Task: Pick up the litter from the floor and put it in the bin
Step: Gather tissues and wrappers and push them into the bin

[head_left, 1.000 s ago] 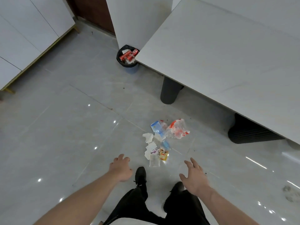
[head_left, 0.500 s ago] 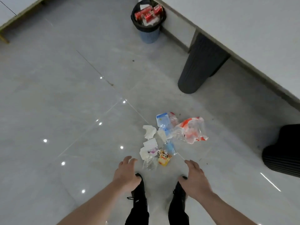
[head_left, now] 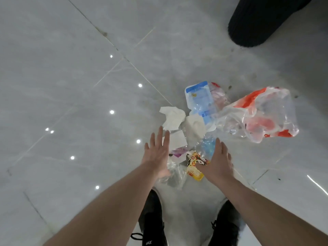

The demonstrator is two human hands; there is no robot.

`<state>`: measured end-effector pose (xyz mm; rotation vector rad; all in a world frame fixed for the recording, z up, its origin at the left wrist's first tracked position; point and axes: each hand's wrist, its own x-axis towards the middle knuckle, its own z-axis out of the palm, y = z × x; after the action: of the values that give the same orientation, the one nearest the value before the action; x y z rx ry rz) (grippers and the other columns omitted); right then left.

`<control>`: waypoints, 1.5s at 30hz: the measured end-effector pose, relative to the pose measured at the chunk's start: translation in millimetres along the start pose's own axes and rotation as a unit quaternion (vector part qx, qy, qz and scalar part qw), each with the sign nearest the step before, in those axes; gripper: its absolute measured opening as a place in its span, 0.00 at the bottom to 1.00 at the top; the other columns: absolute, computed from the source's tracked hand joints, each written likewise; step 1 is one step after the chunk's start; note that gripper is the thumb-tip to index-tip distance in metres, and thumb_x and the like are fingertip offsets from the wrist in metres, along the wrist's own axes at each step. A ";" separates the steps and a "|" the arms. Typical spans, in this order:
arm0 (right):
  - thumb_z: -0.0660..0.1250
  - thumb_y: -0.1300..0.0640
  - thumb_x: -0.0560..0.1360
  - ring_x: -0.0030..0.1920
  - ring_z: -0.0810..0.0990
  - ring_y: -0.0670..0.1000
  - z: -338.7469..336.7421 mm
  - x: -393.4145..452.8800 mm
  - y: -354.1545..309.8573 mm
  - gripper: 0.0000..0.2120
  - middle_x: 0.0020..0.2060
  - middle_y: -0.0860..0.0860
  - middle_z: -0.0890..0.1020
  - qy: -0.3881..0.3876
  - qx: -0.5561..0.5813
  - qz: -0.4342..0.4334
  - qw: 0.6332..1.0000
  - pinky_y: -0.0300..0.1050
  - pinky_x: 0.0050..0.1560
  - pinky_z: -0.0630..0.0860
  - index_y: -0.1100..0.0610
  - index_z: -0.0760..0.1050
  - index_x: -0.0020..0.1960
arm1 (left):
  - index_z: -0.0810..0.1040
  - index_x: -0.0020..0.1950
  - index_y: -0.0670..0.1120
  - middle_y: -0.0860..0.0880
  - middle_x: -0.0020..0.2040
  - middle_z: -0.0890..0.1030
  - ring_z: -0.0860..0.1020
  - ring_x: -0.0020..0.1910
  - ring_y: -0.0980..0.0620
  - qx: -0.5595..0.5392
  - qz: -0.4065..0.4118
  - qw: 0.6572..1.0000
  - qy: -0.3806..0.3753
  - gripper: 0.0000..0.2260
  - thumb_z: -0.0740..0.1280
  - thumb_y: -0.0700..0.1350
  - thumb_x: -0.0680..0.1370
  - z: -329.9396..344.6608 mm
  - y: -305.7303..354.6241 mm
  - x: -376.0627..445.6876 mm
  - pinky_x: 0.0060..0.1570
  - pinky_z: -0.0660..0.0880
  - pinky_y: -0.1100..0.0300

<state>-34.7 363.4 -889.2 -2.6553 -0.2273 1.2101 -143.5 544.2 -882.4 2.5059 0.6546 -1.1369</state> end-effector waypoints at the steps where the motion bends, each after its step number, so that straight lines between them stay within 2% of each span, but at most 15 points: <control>1: 0.79 0.43 0.65 0.77 0.58 0.59 8.2 10.0 1.3 0.61 0.79 0.51 0.52 0.009 -0.002 0.001 1.000 0.59 0.72 0.64 0.51 0.40 0.81 | 0.27 0.78 0.45 0.44 0.77 0.25 0.38 0.80 0.34 0.012 0.005 1.000 0.013 0.69 0.82 0.57 0.63 6.0 -0.1 11.9 0.77 0.55 0.36; 5: 0.80 0.45 0.65 0.73 0.63 0.59 30.7 32.5 6.6 0.60 0.76 0.53 0.60 0.055 -0.010 0.000 0.998 0.59 0.68 0.67 0.52 0.41 0.81 | 0.24 0.77 0.43 0.42 0.77 0.24 0.34 0.78 0.33 0.048 0.025 0.998 0.031 0.74 0.82 0.63 0.59 25.6 1.0 46.8 0.77 0.48 0.34; 9: 0.79 0.48 0.66 0.67 0.69 0.58 42.5 36.2 14.7 0.52 0.68 0.53 0.69 0.086 0.002 -0.003 0.996 0.57 0.63 0.70 0.52 0.50 0.79 | 0.29 0.79 0.43 0.43 0.80 0.32 0.38 0.80 0.36 0.067 0.052 0.996 0.021 0.71 0.82 0.62 0.60 47.0 6.1 54.7 0.78 0.47 0.38; 12: 0.79 0.48 0.64 0.64 0.73 0.57 44.2 29.5 21.6 0.47 0.64 0.51 0.72 0.076 0.024 0.002 0.997 0.55 0.62 0.72 0.51 0.57 0.75 | 0.41 0.81 0.45 0.44 0.81 0.46 0.52 0.79 0.40 0.041 0.056 0.996 0.063 0.61 0.82 0.55 0.64 56.1 8.0 50.4 0.77 0.58 0.44; 14: 0.79 0.47 0.64 0.63 0.74 0.56 41.6 22.4 26.3 0.46 0.63 0.50 0.72 0.059 0.035 0.015 0.998 0.54 0.61 0.74 0.50 0.58 0.74 | 0.51 0.78 0.46 0.45 0.77 0.56 0.62 0.73 0.43 0.027 0.063 0.994 0.090 0.50 0.79 0.52 0.67 57.3 6.5 45.8 0.71 0.66 0.48; 16: 0.78 0.46 0.64 0.64 0.74 0.56 38.2 14.5 31.6 0.45 0.65 0.50 0.72 0.051 0.046 0.030 0.997 0.53 0.61 0.74 0.50 0.59 0.75 | 0.56 0.75 0.46 0.47 0.72 0.62 0.68 0.66 0.44 0.033 0.060 0.993 0.095 0.43 0.78 0.50 0.69 57.6 5.4 40.0 0.64 0.71 0.50; 18: 0.78 0.46 0.65 0.63 0.75 0.56 34.2 6.0 36.6 0.45 0.65 0.49 0.73 0.052 0.063 0.040 0.996 0.52 0.60 0.74 0.49 0.59 0.75 | 0.58 0.73 0.47 0.48 0.68 0.66 0.70 0.62 0.45 0.030 0.044 0.995 0.090 0.41 0.78 0.45 0.67 58.3 4.6 34.4 0.60 0.73 0.52; 21: 0.77 0.45 0.65 0.61 0.76 0.55 28.2 -4.6 41.7 0.43 0.62 0.49 0.74 0.053 0.079 0.055 0.994 0.51 0.58 0.74 0.50 0.61 0.74 | 0.57 0.74 0.47 0.49 0.65 0.69 0.71 0.60 0.47 -0.003 0.033 0.996 0.085 0.39 0.75 0.40 0.68 57.5 2.3 27.3 0.59 0.73 0.53; 24: 0.77 0.42 0.63 0.57 0.77 0.55 25.5 -13.5 47.0 0.40 0.58 0.48 0.76 0.059 0.093 0.056 0.992 0.53 0.55 0.76 0.48 0.64 0.70 | 0.56 0.76 0.48 0.50 0.65 0.70 0.72 0.60 0.48 -0.026 0.036 0.995 0.094 0.37 0.72 0.40 0.72 53.1 -3.0 18.7 0.60 0.72 0.53; 27: 0.78 0.42 0.63 0.59 0.77 0.55 21.2 -21.4 49.9 0.43 0.61 0.48 0.76 0.061 0.097 0.053 0.992 0.53 0.56 0.76 0.49 0.63 0.72 | 0.60 0.75 0.49 0.52 0.64 0.73 0.73 0.58 0.49 -0.075 0.004 0.989 0.127 0.33 0.70 0.41 0.73 46.9 -12.1 5.3 0.58 0.72 0.54; 32: 0.78 0.43 0.64 0.62 0.76 0.55 7.3 -37.9 45.1 0.45 0.65 0.49 0.75 0.077 0.116 0.043 0.989 0.54 0.59 0.76 0.49 0.61 0.75 | 0.67 0.74 0.49 0.52 0.64 0.74 0.74 0.58 0.48 -0.170 -0.043 0.967 0.186 0.33 0.69 0.36 0.70 40.5 -31.7 -24.9 0.57 0.73 0.53; 36: 0.79 0.45 0.64 0.58 0.76 0.52 -7.6 -61.9 47.2 0.39 0.61 0.47 0.76 0.074 0.123 0.038 0.989 0.50 0.54 0.75 0.47 0.65 0.71 | 0.72 0.70 0.48 0.52 0.61 0.78 0.74 0.57 0.48 -0.273 -0.053 0.935 0.220 0.28 0.67 0.34 0.70 33.2 -39.8 -54.5 0.59 0.74 0.51; 39: 0.79 0.45 0.65 0.55 0.76 0.50 -18.9 -78.3 47.1 0.37 0.59 0.45 0.76 0.064 0.128 0.031 0.989 0.48 0.51 0.73 0.45 0.65 0.68 | 0.79 0.64 0.51 0.56 0.54 0.80 0.73 0.58 0.54 -0.270 0.000 0.944 0.191 0.17 0.67 0.40 0.76 35.0 -42.2 -78.5 0.60 0.71 0.56; 42: 0.79 0.41 0.63 0.54 0.76 0.50 -30.1 -86.5 45.2 0.37 0.56 0.42 0.76 0.030 0.118 0.001 0.993 0.48 0.52 0.74 0.42 0.66 0.66 | 0.80 0.53 0.55 0.57 0.49 0.77 0.72 0.56 0.59 -0.307 0.033 0.950 0.044 0.06 0.64 0.49 0.79 34.9 -39.0 -96.1 0.56 0.72 0.62; 45: 0.78 0.38 0.62 0.55 0.76 0.47 -38.9 -84.4 41.8 0.38 0.56 0.37 0.75 -0.014 0.106 -0.033 0.994 0.48 0.53 0.74 0.38 0.64 0.66 | 0.77 0.45 0.53 0.57 0.42 0.77 0.73 0.52 0.55 -0.293 0.059 0.953 -0.046 0.07 0.61 0.49 0.80 43.8 -32.1 -95.1 0.51 0.73 0.60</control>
<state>-57.9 298.8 -813.9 -2.4313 -0.1788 1.1799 -242.7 525.3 -840.3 1.9475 0.6851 -0.8522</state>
